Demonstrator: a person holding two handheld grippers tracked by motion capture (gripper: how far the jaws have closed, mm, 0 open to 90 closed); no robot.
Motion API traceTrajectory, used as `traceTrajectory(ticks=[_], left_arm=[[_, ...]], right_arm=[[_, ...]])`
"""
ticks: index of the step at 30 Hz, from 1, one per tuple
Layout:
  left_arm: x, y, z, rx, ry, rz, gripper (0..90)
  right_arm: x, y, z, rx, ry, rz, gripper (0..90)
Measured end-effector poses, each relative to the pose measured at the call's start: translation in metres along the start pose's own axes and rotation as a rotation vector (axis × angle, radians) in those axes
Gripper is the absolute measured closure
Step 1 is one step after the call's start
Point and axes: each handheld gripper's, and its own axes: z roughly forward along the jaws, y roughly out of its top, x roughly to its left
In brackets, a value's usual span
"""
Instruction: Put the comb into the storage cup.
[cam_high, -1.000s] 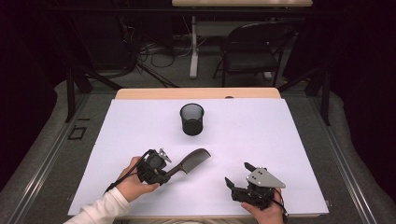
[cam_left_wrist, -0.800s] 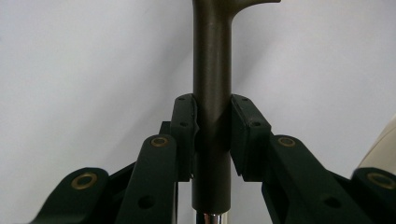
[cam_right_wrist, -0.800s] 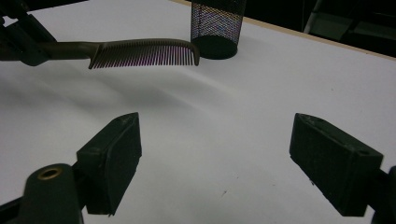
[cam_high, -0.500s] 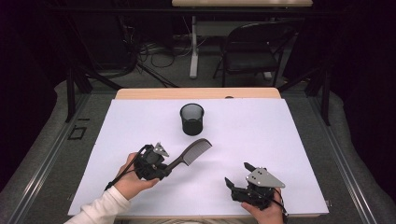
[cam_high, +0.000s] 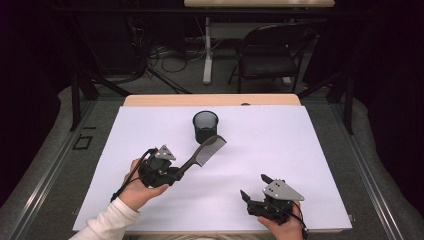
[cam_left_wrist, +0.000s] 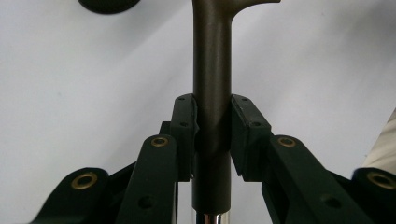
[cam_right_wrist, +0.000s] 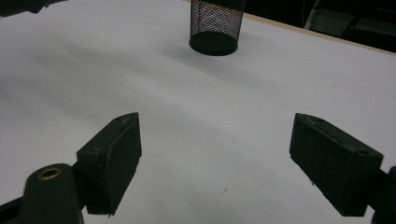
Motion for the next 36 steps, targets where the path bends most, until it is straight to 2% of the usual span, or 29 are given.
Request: traceTrajectory(ticks=[10,18,28,36], left_arm=[[-0.002,0.005,-0.006,-0.089,0.003,-0.004,72.9],[-0.003,0.010,-0.008,-0.177,0.009,-0.023,72.9],[-0.002,0.018,-0.013,-0.305,0.002,-0.068,72.9],[-0.001,0.020,-0.013,-0.369,0.013,-0.076,72.9]], right_arm=[[0.000,0.000,0.001,0.004,0.000,0.002,16.7],[0.000,0.000,0.002,0.002,-0.001,0.001,16.7],[-0.001,0.000,0.000,0.001,-0.002,0.009,16.7],[-0.001,0.001,0.000,-0.005,-0.008,0.002,16.7]])
